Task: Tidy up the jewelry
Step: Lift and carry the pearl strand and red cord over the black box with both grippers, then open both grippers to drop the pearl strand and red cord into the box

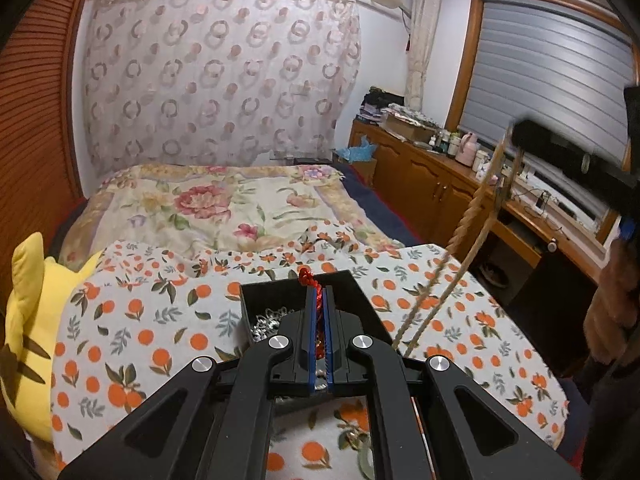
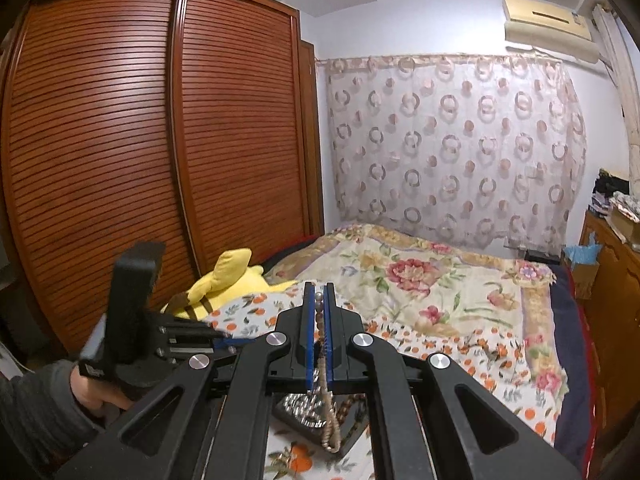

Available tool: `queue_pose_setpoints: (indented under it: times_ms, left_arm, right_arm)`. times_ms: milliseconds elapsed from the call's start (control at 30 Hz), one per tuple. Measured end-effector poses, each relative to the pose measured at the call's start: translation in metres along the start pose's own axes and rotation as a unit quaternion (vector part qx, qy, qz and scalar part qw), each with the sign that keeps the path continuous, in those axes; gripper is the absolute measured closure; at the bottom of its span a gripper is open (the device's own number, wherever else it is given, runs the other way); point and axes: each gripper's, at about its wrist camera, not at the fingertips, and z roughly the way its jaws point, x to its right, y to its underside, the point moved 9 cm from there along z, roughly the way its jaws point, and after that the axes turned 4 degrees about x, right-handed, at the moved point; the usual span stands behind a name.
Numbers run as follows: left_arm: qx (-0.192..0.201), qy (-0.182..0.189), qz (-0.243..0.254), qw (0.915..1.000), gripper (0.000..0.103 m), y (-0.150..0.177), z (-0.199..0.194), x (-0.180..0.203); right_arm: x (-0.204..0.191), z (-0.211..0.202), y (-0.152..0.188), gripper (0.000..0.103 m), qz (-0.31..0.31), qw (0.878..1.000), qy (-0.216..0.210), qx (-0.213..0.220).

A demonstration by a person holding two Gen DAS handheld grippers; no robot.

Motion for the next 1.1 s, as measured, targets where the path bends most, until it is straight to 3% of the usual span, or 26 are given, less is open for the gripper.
queue_pose_setpoints:
  times_ms: [167,333,767,1100]
  left_arm:
    - [-0.021,0.001,-0.001,0.9998,0.101,0.011,0.021,-0.005]
    - [-0.039,0.000,-0.005,0.9992,0.101,0.026,0.039,-0.011]
    - [-0.057,-0.007,-0.004,0.9983,0.101,0.039,0.053,-0.019]
    - [-0.058,-0.015,-0.002,0.9982,0.101,0.040,0.051,-0.019]
  right_arm:
    - [0.007,0.017,-0.018,0.098,-0.006,1.000,-0.005,0.007]
    - [0.012,0.039,-0.014,0.098,-0.012,1.000,-0.005,-0.004]
    - [0.031,0.104,0.066,0.098,0.016,0.996,-0.004,-0.093]
    - [0.038,0.120,0.109,0.098,0.043,0.989,-0.007,-0.138]
